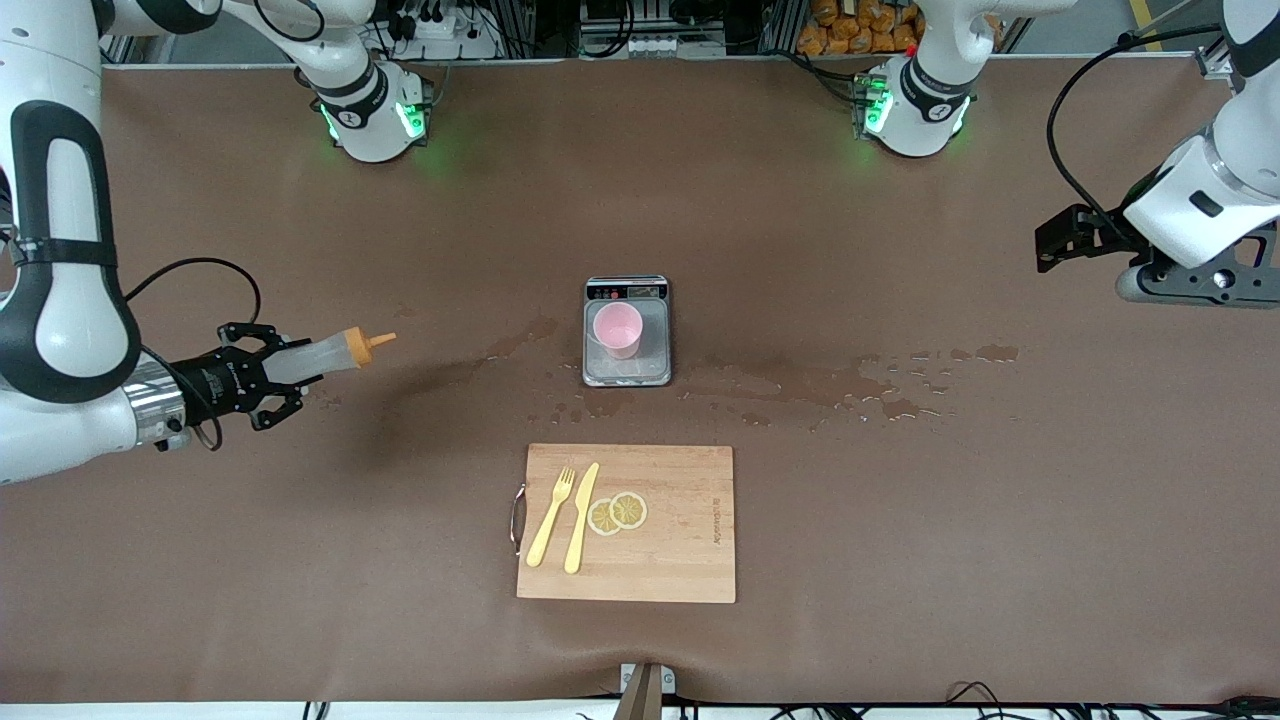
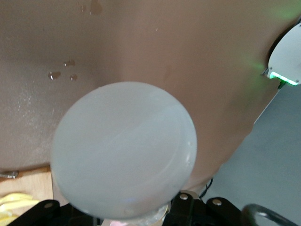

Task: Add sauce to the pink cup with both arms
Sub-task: 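Raise the bottle upright and pull it back from the cup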

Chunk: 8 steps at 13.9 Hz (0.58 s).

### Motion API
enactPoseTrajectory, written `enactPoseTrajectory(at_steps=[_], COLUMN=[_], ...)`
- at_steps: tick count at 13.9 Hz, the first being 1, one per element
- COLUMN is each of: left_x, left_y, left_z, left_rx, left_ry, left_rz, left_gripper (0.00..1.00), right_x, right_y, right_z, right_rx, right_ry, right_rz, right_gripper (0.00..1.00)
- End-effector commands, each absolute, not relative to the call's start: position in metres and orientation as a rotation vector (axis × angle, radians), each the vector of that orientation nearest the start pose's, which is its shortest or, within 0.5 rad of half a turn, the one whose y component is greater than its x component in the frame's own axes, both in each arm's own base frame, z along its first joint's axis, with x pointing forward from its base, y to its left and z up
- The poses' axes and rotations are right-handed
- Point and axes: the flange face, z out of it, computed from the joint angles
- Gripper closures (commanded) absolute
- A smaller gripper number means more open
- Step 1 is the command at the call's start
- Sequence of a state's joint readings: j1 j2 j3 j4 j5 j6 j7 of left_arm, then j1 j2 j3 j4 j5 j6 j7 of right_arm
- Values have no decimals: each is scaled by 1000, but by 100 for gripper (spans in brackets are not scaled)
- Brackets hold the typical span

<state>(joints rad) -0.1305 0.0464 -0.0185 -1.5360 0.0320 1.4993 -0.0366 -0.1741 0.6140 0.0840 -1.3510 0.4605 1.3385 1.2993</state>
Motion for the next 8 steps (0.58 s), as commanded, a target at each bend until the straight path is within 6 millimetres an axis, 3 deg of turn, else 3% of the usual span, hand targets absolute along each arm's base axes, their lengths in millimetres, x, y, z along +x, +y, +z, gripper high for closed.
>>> enactPoseTrajectory(at_steps=[1, 5, 8], left_x=[559, 559, 559], left_y=[-78, -78, -78], left_z=[614, 614, 614], left_rx=[-3105, -3105, -3103], left_ry=[185, 185, 184], left_rz=[109, 109, 108], left_gripper=[0, 0, 0], right_x=[647, 636, 630], right_y=[-53, -97, -113], right_z=[336, 299, 279], right_rx=[-1992, -1783, -1684], right_ry=[1763, 1633, 1579], right_rz=[1275, 1391, 1430], right_gripper=[49, 48, 48])
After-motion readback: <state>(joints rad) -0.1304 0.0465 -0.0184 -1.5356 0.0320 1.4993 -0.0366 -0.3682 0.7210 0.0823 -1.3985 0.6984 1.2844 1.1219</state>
